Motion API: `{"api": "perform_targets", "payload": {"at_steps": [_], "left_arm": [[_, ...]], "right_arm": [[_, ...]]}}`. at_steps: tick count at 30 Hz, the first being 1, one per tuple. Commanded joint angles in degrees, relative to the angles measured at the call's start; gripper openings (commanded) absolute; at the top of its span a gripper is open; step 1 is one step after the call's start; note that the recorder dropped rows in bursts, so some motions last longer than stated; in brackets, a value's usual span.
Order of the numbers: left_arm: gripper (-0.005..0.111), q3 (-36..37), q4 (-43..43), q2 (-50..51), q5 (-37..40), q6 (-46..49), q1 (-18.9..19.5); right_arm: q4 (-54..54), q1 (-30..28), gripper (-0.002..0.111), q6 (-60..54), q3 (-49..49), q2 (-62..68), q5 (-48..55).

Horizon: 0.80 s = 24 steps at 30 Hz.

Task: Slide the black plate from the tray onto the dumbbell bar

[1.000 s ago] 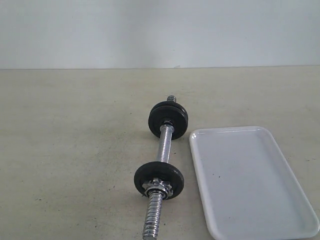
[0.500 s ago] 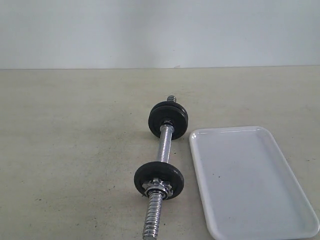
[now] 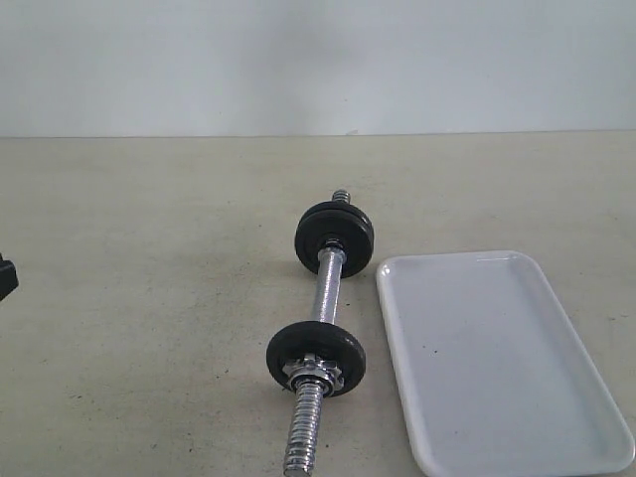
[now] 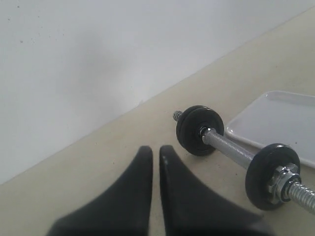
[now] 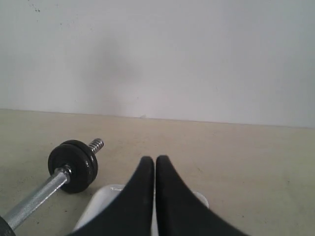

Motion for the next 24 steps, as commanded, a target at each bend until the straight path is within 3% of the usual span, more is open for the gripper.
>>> {"api": "perform_targets", "payload": {"at_steps": [1,10,24], "left_arm": [[0.004,0.34,0.11,0.36,-0.88,1.28,0.19],[0.004,4.33,0.11,0.36,-0.08,1.28,0.19],[0.004,4.98,0.11,0.36,2.41,-2.22,0.19]], "right_arm": [[-0.27,0.06,0.0,0.51,0.89,-0.24,0.18],[0.35,0.06,0.0,1.76,0.89,-0.24,0.33],[1.21,0.06,0.0,2.58,0.89,-0.24,2.86]]}}
